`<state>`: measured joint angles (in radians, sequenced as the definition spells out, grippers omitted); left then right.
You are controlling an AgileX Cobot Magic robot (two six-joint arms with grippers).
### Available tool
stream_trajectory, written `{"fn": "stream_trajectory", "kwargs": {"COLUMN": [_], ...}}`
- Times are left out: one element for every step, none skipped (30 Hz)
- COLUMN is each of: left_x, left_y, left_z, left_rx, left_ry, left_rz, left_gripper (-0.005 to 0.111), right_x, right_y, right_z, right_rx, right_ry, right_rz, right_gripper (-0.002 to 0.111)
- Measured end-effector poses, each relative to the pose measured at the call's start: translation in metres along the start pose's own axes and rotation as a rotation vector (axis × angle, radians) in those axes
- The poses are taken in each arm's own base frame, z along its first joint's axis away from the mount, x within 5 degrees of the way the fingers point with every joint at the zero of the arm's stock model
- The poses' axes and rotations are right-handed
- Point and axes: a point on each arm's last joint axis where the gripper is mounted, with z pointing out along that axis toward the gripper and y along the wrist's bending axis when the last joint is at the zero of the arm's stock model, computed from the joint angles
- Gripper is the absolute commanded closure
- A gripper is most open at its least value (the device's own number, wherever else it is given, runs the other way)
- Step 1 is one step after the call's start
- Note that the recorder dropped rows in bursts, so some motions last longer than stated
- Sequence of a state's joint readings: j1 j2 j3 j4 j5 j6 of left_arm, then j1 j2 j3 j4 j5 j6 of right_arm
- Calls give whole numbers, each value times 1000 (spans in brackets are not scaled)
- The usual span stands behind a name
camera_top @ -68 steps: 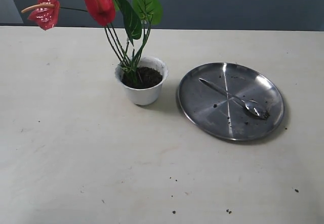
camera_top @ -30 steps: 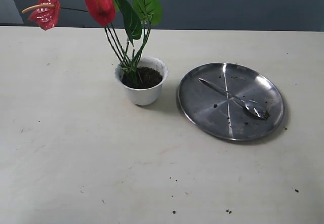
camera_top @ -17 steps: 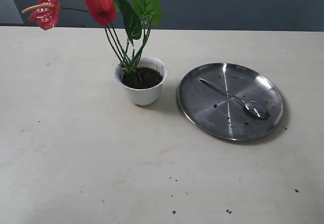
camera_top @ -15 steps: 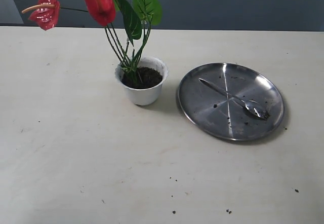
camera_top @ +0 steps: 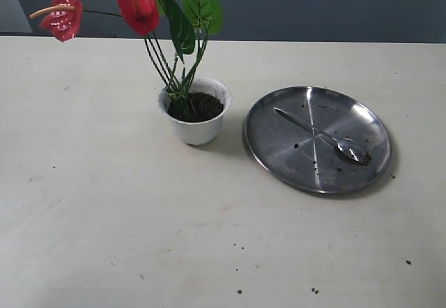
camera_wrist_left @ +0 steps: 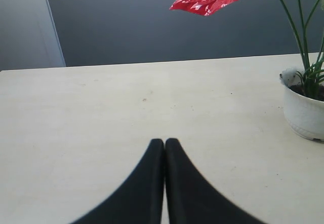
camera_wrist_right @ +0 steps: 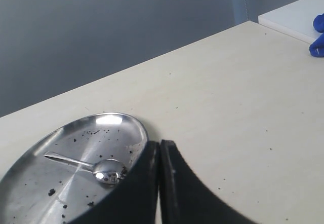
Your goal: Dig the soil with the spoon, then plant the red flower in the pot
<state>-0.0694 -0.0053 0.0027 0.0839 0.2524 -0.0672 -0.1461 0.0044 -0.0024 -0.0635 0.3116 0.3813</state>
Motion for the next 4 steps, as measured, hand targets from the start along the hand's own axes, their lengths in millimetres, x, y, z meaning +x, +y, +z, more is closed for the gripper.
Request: {"fn": "stream_trajectory", "kwargs": {"left_x": [0,0,0,0], "left_y": [0,0,0,0], "left_z": [0,0,0,0], "left_rx": [0,0,0,0], "left_ry": [0,0,0,0], "left_rz": [0,0,0,0], "left_gripper": [105,105,105,105], "right_x": [0,0,0,0], "right_y": [0,0,0,0], "right_z": [0,0,0,0], "right_rx": [0,0,0,0], "right_ry": [0,0,0,0], "right_rz": [0,0,0,0], "right_gripper": [107,107,107,107]}}
